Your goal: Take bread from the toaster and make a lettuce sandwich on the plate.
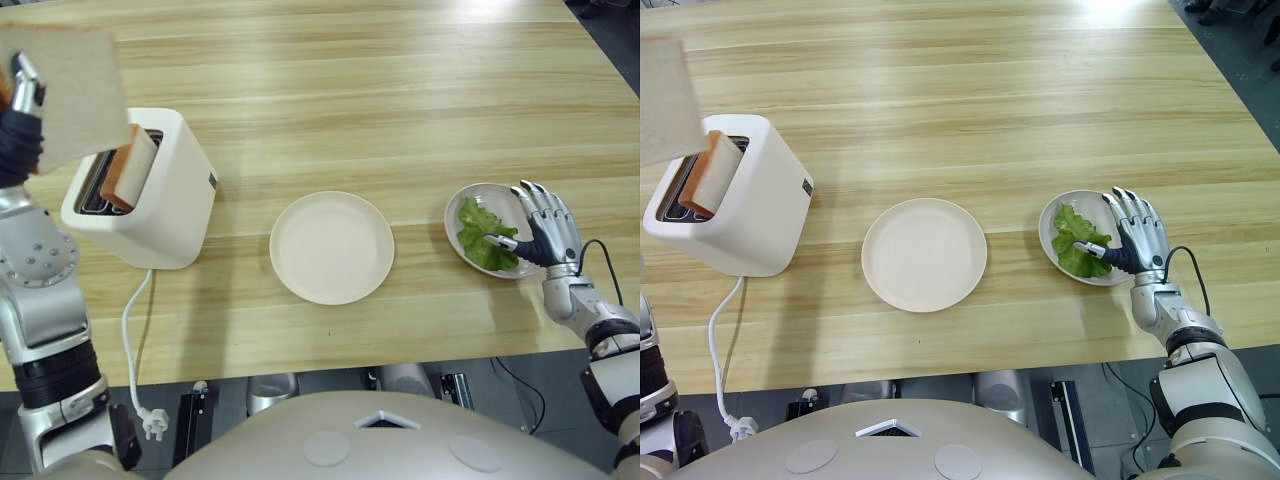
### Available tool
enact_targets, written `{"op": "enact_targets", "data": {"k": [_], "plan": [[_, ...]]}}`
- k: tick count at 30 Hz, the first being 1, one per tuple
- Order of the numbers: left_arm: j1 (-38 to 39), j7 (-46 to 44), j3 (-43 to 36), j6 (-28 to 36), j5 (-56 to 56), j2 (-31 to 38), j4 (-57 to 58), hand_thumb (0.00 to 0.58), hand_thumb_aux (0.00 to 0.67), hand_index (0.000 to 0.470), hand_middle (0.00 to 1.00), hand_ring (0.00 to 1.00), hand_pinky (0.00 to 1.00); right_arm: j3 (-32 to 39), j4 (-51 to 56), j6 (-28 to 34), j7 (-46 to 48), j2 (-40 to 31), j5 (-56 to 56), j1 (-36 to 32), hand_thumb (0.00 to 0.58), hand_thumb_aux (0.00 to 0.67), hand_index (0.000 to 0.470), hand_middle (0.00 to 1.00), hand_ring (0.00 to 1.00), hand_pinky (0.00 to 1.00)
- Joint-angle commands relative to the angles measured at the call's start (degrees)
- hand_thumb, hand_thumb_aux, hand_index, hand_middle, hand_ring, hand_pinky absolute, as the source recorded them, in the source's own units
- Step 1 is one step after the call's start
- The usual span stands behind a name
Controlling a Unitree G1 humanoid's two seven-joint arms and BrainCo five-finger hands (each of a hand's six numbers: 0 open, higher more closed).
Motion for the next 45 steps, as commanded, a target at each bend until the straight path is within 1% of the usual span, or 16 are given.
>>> {"op": "enact_targets", "data": {"k": [1,7,8,9,10,15,24,28,30,31,32,36,37,38,39,45], "plan": [[-1.82,-9.82,-8.78,4.98,-7.32,-2.55,-4.12,0.58,0.67,0.46,1.0,1.0,1.0,0.79,1.24,0.14,2.79,-0.8,0.67,-0.19,0.0,0.0,0.0,0.0,0.0,0.0],[-2.4,-18.11,-17.9,14.73,-14.53,-9.17,-3.49,0.58,0.67,0.46,1.0,1.0,1.0,5.65,2.15,3.32,6.91,-1.19,-3.09,-1.17,0.0,0.0,0.0,0.0,0.0,0.0],[-1.53,-18.64,-19.08,16.12,-15.09,-10.56,-2.64,0.58,0.67,0.46,1.0,1.0,1.0,6.89,2.1,4.04,7.09,-1.22,-4.15,-1.23,0.164,0.102,0.07,0.0,0.0,0.0],[-0.64,-18.73,-20.1,17.06,-15.24,-11.82,-1.8,0.58,0.67,0.46,1.0,1.0,1.0,7.83,2.0,4.5,6.97,-1.27,-4.98,-1.18,0.164,0.102,0.07,0.0,0.0,0.0],[-0.08,-18.74,-20.7,17.7,-15.33,-12.61,-1.31,0.58,0.67,0.46,1.0,1.0,1.0,8.44,1.91,4.76,6.83,-1.33,-5.45,-1.13,0.445,0.347,0.238,0.0,0.0,0.0],[4.61,-18.37,-24.96,19.45,-13.59,-16.11,1.27,0.58,0.67,0.46,1.0,1.0,1.0,8.57,1.95,4.37,6.27,-1.65,-4.21,-0.79,0.516,0.447,0.307,0.0,0.0,0.0],[8.01,-16.38,-27.08,17.29,-14.34,-22.95,14.68,0.58,0.67,0.46,1.0,1.0,1.0,8.9,1.52,4.01,5.64,-1.42,-3.79,-1.05,0.547,0.51,0.35,0.0,0.0,0.0],[8.55,-16.03,-27.5,16.13,-14.58,-25.02,19.53,0.58,0.67,0.46,1.0,1.0,1.0,8.62,0.39,3.07,4.64,-1.67,-3.5,-1.45,0.57,0.583,0.4,0.0,0.0,0.0],[8.49,-15.67,-27.32,15.54,-14.72,-26.07,22.09,0.58,0.67,0.46,1.0,1.0,1.0,8.24,-0.53,1.97,3.86,-1.9,-3.14,-1.64,0.58,0.67,0.46,0.0,0.0,0.0],[8.27,-15.23,-27.1,15.0,-14.52,-26.41,23.19,0.58,0.67,0.46,1.0,1.0,1.0,7.93,-1.01,1.27,3.63,-2.0,-2.82,-1.72,0.58,0.67,0.46,0.4,0.4,0.4],[7.92,-14.74,-26.68,14.48,-14.42,-26.72,24.32,0.58,0.67,0.46,1.0,1.0,1.0,7.57,-1.39,0.53,3.61,-2.05,-2.39,-1.8,0.58,0.67,0.46,1.0,1.0,1.0],[6.35,-13.34,-25.59,13.29,-13.9,-26.84,27.82,0.58,0.67,0.46,1.0,1.0,1.0,6.63,-3.28,-1.23,2.21,-2.59,-1.53,-2.34,0.58,0.67,0.46,1.0,1.0,1.0],[6.05,-13.15,-25.73,13.14,-13.43,-26.55,28.35,0.554,0.528,0.363,1.0,1.0,1.0,6.5,-3.95,-1.55,1.76,-2.76,-1.55,-2.49,0.58,0.67,0.46,1.0,1.0,1.0],[5.73,-13.09,-26.07,13.24,-12.77,-26.13,28.91,0.425,0.323,0.222,1.0,1.0,1.0,6.29,-4.75,-1.96,1.46,-2.93,-1.52,-2.6,0.58,0.67,0.46,1.0,1.0,1.0],[5.4,-13.18,-26.66,13.26,-11.97,-25.55,29.47,0.0,0.0,0.0,1.0,1.0,1.0,6.03,-5.7,-2.37,1.23,-3.07,-1.51,-2.7,0.58,0.67,0.46,1.0,1.0,1.0],[4.08,-8.9,-28.13,10.23,-4.8,-22.33,30.67,0.0,0.0,0.0,1.0,1.0,1.0,4.31,-14.93,-4.07,2.14,-3.81,-1.71,-2.99,0.58,0.67,0.46,1.0,1.0,1.0]]}}
